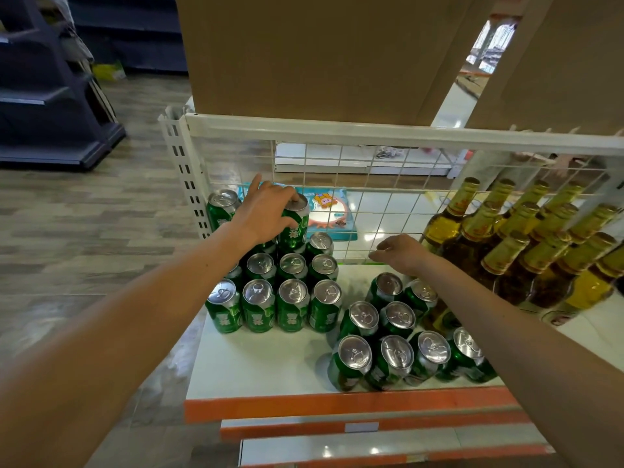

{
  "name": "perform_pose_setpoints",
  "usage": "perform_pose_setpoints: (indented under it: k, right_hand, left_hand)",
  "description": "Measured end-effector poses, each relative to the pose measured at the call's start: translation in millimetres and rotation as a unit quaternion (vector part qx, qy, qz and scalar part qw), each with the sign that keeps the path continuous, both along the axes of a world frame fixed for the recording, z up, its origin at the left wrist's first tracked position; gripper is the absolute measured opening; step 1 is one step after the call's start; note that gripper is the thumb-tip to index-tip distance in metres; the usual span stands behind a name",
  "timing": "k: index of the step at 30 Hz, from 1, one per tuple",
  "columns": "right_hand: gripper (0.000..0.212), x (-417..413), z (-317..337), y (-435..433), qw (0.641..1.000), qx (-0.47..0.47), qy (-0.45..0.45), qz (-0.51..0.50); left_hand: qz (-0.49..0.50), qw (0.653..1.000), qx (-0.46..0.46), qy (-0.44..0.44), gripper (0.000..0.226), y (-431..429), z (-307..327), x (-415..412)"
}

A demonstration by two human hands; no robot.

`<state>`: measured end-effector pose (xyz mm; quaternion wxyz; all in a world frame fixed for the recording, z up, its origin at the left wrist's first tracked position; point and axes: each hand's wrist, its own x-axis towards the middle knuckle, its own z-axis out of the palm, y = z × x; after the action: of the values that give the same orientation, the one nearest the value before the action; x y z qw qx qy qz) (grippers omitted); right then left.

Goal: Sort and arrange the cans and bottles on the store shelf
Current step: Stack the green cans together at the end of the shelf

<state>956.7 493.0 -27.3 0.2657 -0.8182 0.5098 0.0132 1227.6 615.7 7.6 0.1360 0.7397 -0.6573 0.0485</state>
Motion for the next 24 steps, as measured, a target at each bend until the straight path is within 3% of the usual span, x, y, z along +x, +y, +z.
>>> perform_pose_setpoints:
  k: [5,13,15,18,20,24]
  right_hand:
    - [0.053,-1,-2,1,1.000,0.005,-0.003,-0.010]
    - [0.056,-7,-2,5,1.000,0.013,0.020,0.005]
    - [0.057,-12,1,7,0.999,0.007,0.036,0.010]
    - [0.061,-22,1,12,0.996,0.013,0.079,0.032]
    - [0.055,-24,-3,16,0.992,0.014,0.112,0.054]
    - [0.030,-22,-13,23,0.989,-0.022,0.136,0.047]
  left_hand:
    - [0.023,0.999,0.036,-0.002,0.050,-1,3,-5]
    - [0.046,0.994,0.041,-0.089,0.047,5,0,-13]
    - [0.060,0.991,0.003,-0.117,0.045,11,-4,-22]
    - [0.026,0.990,-0.108,-0.088,0.036,19,-15,-43]
    - [-0.029,0.989,-0.131,-0.063,0.034,19,-23,-60]
    - [-0.083,0.996,-0.035,0.000,0.040,9,-34,-93]
